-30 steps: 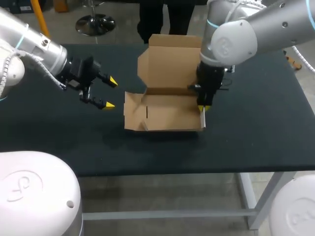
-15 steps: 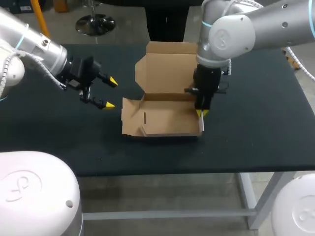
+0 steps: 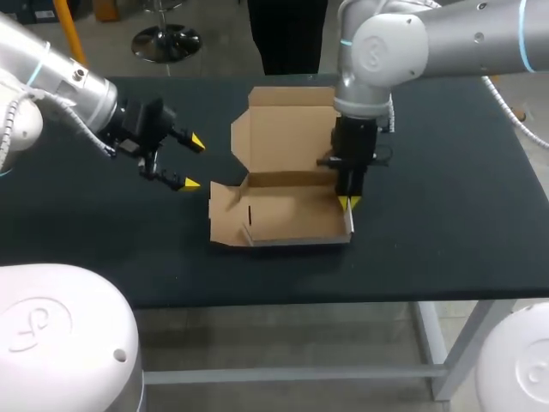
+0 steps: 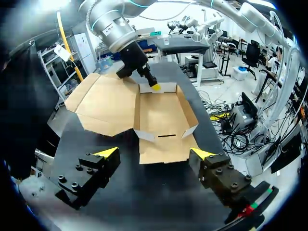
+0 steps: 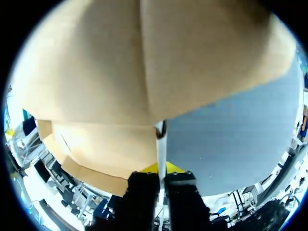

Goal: Assemble the packaging by folding the flat box into shape, placing the metal phone stand inside, and closing the box properly

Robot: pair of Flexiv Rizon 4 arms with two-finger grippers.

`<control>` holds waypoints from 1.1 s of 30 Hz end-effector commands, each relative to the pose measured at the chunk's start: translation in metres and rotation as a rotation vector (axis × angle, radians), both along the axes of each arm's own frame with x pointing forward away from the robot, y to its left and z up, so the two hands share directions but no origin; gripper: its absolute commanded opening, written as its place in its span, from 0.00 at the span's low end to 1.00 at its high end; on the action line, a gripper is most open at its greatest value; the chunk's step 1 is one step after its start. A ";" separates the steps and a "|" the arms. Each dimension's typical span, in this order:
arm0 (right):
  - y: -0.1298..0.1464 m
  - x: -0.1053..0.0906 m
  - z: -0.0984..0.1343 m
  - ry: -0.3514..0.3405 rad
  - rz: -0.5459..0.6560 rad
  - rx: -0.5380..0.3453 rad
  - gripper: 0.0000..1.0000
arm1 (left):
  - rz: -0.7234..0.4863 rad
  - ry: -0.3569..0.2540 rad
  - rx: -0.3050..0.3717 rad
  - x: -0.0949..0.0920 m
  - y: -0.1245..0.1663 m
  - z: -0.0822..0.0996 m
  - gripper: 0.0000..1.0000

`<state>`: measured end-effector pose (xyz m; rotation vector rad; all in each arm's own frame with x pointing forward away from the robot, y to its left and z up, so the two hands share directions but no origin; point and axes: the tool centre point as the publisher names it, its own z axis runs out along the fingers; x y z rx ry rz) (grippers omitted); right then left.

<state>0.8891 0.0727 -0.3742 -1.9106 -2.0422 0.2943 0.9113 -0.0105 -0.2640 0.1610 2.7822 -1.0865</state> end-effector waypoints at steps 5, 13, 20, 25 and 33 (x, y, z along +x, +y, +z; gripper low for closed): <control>0.005 0.006 -0.014 0.137 0.002 -0.029 0.00 | -0.001 0.003 0.004 0.000 0.001 0.001 1.00; 0.004 0.008 -0.021 0.181 0.005 -0.034 0.00 | -0.001 0.003 0.004 0.000 0.001 0.001 1.00; 0.005 0.009 -0.027 0.184 0.014 -0.033 0.00 | -0.001 0.003 0.004 0.000 0.001 0.001 1.00; 0.005 0.009 -0.030 0.166 0.010 -0.037 0.02 | -0.001 0.003 0.004 0.000 0.001 0.001 1.00; 0.004 0.009 -0.032 0.109 0.001 -0.038 0.13 | -0.001 0.003 0.004 0.000 0.001 0.001 1.00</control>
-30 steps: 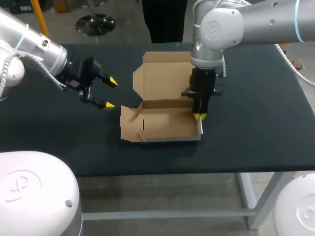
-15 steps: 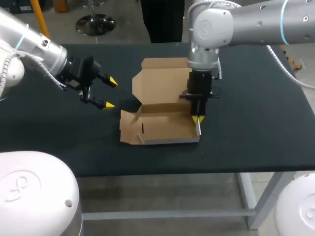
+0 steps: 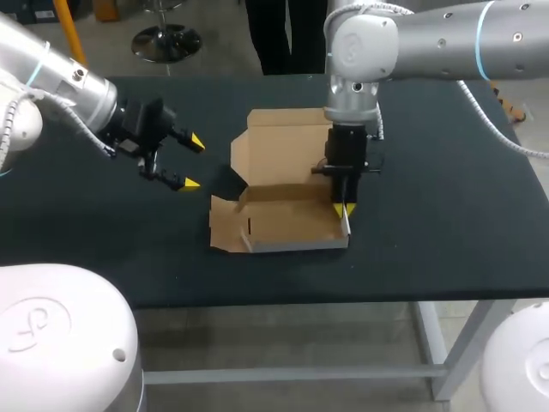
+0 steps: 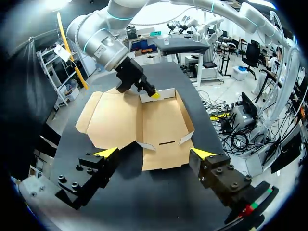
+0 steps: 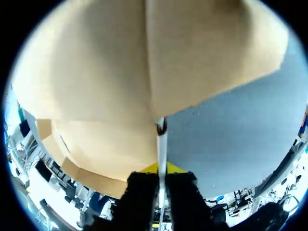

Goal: Assemble the packaging by folding the flat box into shape, placing the metal phone stand inside, and closing the box properly

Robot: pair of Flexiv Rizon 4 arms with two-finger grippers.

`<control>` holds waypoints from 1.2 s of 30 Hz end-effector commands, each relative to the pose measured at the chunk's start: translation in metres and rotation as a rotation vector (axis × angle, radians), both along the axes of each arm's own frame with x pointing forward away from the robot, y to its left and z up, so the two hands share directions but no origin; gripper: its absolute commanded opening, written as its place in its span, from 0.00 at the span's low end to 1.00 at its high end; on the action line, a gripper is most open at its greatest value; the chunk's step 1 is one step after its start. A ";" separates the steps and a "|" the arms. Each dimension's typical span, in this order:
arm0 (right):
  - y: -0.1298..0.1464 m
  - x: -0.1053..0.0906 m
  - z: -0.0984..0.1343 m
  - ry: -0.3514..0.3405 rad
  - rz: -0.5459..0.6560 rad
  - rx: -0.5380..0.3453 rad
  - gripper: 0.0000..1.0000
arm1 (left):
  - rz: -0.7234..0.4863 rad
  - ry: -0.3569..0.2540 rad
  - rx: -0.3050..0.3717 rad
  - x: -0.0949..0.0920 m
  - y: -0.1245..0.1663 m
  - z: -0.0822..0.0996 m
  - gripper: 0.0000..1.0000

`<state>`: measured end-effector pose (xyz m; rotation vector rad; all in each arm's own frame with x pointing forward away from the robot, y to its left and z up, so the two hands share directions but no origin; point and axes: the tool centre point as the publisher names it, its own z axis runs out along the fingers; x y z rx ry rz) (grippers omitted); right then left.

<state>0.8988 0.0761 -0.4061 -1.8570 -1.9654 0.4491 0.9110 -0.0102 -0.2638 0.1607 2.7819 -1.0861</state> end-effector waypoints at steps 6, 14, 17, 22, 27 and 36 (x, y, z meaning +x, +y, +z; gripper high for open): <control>0.001 -0.001 0.000 -0.084 -0.007 -0.004 0.13 | -0.001 0.003 0.004 0.000 0.000 0.001 1.00; 0.001 -0.002 -0.001 -0.173 -0.017 -0.003 0.06 | -0.001 0.003 0.004 0.000 0.000 0.001 1.00; 0.002 -0.003 -0.003 -0.202 -0.020 -0.012 0.07 | -0.001 0.003 0.004 0.000 0.000 0.001 1.00; 0.003 -0.005 -0.005 -0.263 -0.041 -0.046 0.11 | -0.001 0.003 0.004 0.000 0.000 0.001 1.00; 0.003 -0.005 -0.006 -0.319 -0.057 -0.061 0.13 | -0.001 0.003 0.004 0.000 0.000 0.001 1.00; 0.003 -0.005 -0.007 -0.419 -0.099 -0.087 0.10 | -0.001 0.003 0.004 0.000 0.000 0.001 1.00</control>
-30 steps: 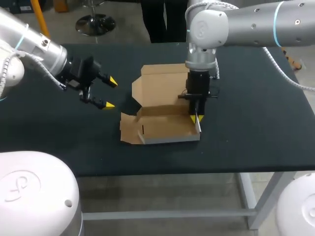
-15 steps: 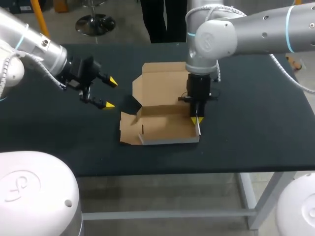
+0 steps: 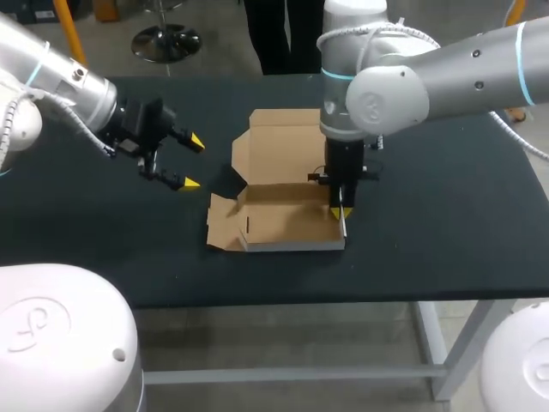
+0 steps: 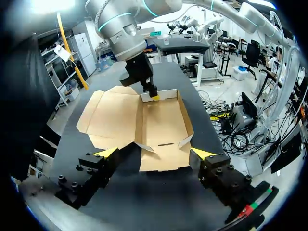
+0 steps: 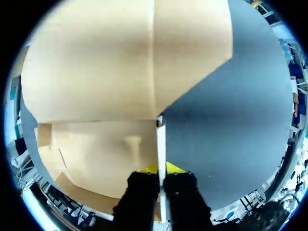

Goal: Assemble the packaging by folding the flat box into shape, placing the metal phone stand inside, and closing the box properly

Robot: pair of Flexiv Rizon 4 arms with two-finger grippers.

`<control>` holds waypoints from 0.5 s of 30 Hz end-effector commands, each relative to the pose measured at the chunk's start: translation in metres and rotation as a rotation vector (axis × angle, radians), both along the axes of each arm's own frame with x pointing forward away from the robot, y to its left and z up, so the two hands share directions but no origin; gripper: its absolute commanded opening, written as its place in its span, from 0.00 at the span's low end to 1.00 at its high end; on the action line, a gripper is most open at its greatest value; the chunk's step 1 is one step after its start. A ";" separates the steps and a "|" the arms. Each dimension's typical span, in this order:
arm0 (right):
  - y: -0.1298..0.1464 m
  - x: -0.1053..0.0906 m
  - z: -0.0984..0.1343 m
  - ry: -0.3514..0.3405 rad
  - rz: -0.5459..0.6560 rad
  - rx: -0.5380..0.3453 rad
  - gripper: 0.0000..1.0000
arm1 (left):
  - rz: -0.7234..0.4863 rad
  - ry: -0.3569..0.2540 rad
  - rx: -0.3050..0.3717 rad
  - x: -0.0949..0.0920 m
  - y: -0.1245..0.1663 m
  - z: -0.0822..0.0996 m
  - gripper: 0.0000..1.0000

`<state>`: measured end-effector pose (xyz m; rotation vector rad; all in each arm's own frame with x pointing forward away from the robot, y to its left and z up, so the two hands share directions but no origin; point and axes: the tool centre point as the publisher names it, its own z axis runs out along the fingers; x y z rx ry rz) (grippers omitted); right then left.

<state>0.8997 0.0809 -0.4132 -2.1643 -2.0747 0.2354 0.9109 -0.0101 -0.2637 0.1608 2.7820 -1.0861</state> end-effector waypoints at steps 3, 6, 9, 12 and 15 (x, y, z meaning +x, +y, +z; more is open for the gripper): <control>-0.002 -0.005 -0.002 -0.125 -0.015 -0.006 0.10 | -0.001 0.003 0.004 0.000 0.000 0.001 1.00; -0.002 -0.005 -0.004 -0.135 -0.023 -0.006 0.12 | -0.001 0.003 0.004 0.000 0.000 0.001 1.00; -0.002 -0.005 -0.005 -0.155 -0.032 -0.013 0.13 | -0.001 0.003 0.004 0.000 0.000 0.001 1.00; -0.002 -0.005 -0.005 -0.174 -0.041 -0.021 0.12 | -0.001 0.003 0.004 0.000 0.000 0.001 1.00; -0.002 -0.005 -0.005 -0.195 -0.049 -0.019 0.11 | -0.001 0.003 0.004 0.000 0.000 0.001 1.00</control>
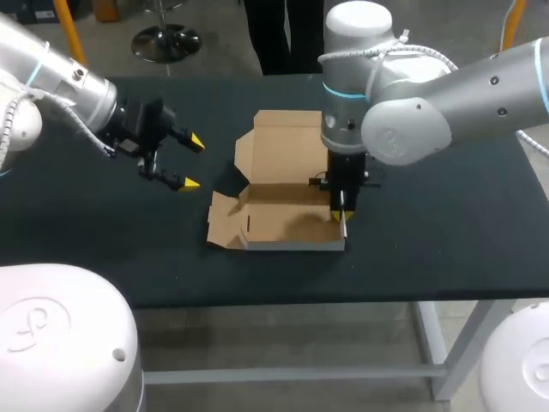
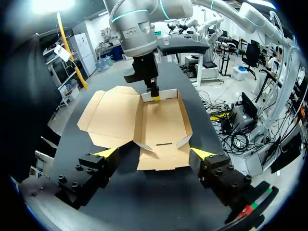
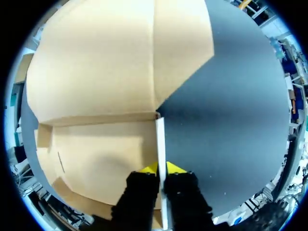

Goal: Assemble the packaging by folding the flat box into shape, placing the metal phone stand inside, and closing the box properly

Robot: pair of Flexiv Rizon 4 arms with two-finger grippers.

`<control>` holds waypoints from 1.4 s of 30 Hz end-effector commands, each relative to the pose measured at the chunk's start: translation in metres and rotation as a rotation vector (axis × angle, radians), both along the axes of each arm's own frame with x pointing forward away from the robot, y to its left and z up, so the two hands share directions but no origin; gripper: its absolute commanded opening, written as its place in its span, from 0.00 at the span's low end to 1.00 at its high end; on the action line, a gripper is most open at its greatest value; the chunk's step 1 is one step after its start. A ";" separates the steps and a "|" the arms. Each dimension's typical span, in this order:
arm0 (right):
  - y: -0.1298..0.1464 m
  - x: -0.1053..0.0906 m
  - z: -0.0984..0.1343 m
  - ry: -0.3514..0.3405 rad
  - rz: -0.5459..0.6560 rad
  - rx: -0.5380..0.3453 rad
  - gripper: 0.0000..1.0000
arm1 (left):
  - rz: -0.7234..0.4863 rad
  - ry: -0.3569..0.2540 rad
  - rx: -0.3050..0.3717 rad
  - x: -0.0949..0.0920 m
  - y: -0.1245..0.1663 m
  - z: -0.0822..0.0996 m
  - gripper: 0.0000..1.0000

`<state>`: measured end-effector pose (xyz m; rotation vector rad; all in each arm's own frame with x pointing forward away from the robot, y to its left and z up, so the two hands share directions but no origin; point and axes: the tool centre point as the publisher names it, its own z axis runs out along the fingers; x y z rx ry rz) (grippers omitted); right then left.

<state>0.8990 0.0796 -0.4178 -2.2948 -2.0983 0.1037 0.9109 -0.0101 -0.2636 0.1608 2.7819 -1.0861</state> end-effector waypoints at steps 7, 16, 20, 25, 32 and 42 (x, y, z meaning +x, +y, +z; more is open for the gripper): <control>0.001 -0.004 -0.001 -0.084 -0.004 0.005 0.12 | -0.001 0.003 0.004 0.000 0.000 0.001 1.00; 0.003 -0.005 -0.004 -0.083 0.003 -0.003 0.00 | -0.001 0.003 0.004 0.000 0.000 0.001 1.00; 0.003 -0.005 -0.004 -0.084 0.015 -0.009 0.00 | -0.001 0.003 0.004 0.000 0.000 0.001 1.00; 0.001 -0.005 -0.003 -0.086 0.051 -0.042 0.00 | -0.001 0.003 0.004 0.000 0.000 0.001 1.00; -0.005 -0.001 0.002 -0.093 0.095 -0.131 0.00 | -0.001 0.003 0.004 0.000 0.000 0.001 1.00; -0.013 0.005 -0.002 -0.098 0.001 -0.310 0.00 | -0.001 0.003 0.004 0.000 0.000 0.001 1.00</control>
